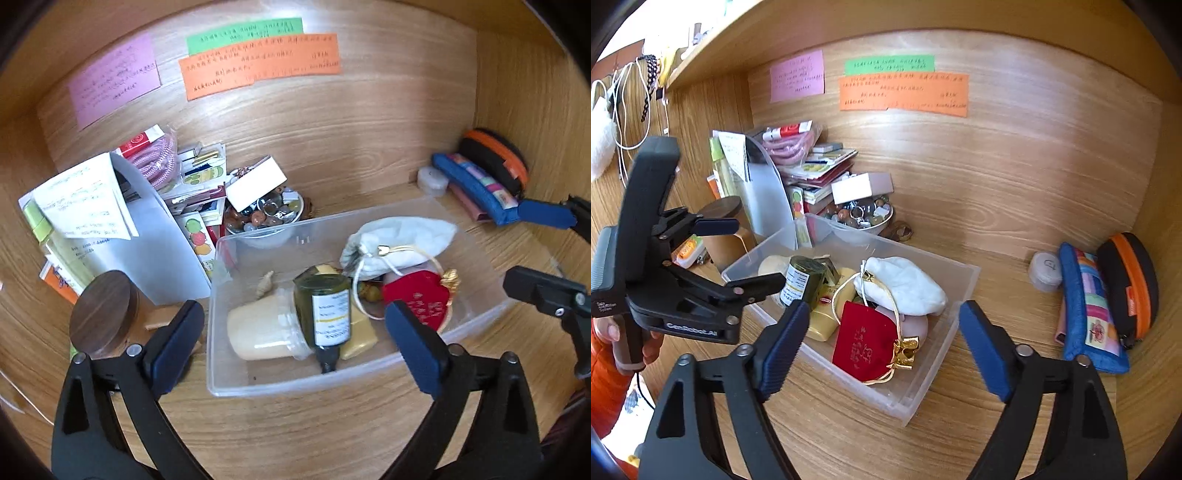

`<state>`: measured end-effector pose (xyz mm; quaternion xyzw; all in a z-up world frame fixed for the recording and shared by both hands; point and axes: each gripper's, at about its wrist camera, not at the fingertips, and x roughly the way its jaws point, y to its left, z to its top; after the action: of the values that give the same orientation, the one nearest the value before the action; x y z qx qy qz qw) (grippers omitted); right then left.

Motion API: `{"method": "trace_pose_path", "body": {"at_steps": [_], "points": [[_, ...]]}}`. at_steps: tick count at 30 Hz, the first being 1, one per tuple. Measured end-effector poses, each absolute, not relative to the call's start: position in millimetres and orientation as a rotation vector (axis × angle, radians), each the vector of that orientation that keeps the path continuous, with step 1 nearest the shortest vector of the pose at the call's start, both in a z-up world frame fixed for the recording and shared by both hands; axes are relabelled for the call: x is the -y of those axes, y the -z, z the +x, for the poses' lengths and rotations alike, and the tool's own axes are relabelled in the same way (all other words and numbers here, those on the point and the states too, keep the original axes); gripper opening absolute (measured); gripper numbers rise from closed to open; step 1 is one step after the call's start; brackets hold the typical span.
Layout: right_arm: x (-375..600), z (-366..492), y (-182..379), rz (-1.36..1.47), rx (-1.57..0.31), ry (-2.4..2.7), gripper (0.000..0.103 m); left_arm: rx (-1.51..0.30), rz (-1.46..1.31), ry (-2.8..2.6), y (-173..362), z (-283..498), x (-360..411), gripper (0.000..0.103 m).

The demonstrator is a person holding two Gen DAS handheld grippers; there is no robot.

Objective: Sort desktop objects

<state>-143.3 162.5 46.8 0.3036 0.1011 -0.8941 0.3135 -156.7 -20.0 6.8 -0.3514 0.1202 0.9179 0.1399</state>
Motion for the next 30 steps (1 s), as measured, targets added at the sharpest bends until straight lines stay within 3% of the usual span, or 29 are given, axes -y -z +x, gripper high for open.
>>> {"method": "trace_pose_path", "body": {"at_steps": [5, 13, 23, 30], "points": [[-171, -133, -52, 0.802, -0.217, 2.421, 0.103, -0.304, -0.993, -2.693, -9, -136, 23, 0.102], [-185, -99, -58, 0.735, -0.185, 2.567, 0.103, -0.19, -0.917, -2.846, -18, -106, 34, 0.102], [-194, -75, -42, 0.715, -0.133, 2.643, 0.103, 0.09, -0.921, -2.812, -12, -86, 51, 0.102], [-194, -64, -34, 0.698, -0.161, 2.66, 0.103, 0.041, -0.925, -2.879, -4, -75, 46, 0.102]]}}
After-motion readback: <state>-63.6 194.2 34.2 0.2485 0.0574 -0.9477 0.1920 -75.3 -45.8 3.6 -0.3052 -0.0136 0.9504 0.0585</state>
